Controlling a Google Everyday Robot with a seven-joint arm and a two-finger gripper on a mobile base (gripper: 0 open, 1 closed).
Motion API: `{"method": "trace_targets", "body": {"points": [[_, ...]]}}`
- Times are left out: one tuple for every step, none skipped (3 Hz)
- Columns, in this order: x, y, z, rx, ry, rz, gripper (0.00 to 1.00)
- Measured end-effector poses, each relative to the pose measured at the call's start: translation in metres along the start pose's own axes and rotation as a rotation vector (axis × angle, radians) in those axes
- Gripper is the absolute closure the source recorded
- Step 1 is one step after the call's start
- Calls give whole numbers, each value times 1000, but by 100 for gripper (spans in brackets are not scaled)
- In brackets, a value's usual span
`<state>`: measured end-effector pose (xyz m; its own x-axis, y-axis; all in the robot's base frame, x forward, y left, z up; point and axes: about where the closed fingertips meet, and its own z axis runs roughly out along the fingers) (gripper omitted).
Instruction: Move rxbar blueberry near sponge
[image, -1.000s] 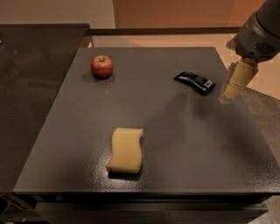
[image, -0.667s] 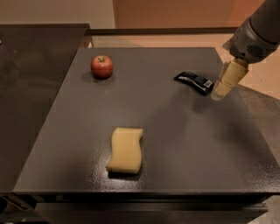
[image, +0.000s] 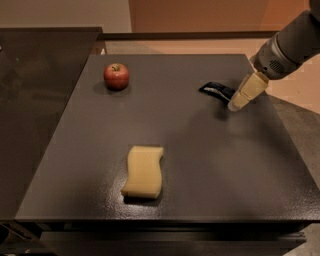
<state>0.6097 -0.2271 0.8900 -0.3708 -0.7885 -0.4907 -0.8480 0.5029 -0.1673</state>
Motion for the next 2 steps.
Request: {"method": "trace_targets", "body": {"points": [[2,-10,22,-8,-46,51,0],[4,-14,40,-21,-79,73,0]]}}
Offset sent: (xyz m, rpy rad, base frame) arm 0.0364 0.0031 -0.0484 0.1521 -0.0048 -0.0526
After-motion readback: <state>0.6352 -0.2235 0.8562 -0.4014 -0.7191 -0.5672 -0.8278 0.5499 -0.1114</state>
